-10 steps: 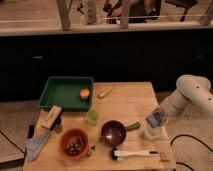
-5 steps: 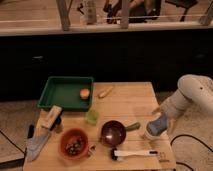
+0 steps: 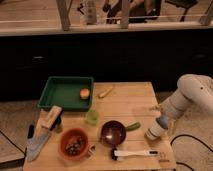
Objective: Place sponge in paper cup
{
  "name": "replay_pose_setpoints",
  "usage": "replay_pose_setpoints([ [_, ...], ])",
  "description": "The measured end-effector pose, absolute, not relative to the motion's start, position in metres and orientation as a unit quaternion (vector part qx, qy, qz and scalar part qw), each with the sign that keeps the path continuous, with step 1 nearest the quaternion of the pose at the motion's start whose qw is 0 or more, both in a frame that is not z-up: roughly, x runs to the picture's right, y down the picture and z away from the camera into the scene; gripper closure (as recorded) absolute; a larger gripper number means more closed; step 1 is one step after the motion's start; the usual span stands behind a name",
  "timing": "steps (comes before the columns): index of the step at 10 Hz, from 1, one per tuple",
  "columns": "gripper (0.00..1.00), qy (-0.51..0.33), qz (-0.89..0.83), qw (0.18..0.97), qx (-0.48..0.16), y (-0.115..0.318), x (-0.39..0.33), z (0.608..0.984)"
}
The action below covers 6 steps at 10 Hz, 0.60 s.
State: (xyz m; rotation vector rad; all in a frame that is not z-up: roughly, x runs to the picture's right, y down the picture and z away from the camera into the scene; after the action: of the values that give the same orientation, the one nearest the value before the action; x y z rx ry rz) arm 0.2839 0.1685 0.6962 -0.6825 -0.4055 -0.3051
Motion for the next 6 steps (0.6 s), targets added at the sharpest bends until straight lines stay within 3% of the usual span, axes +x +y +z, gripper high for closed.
replay_pose_setpoints([
  [6, 0.20, -0.197, -0.153, 0.910, -0.331, 0.1651, 0.2816, 0.6943],
])
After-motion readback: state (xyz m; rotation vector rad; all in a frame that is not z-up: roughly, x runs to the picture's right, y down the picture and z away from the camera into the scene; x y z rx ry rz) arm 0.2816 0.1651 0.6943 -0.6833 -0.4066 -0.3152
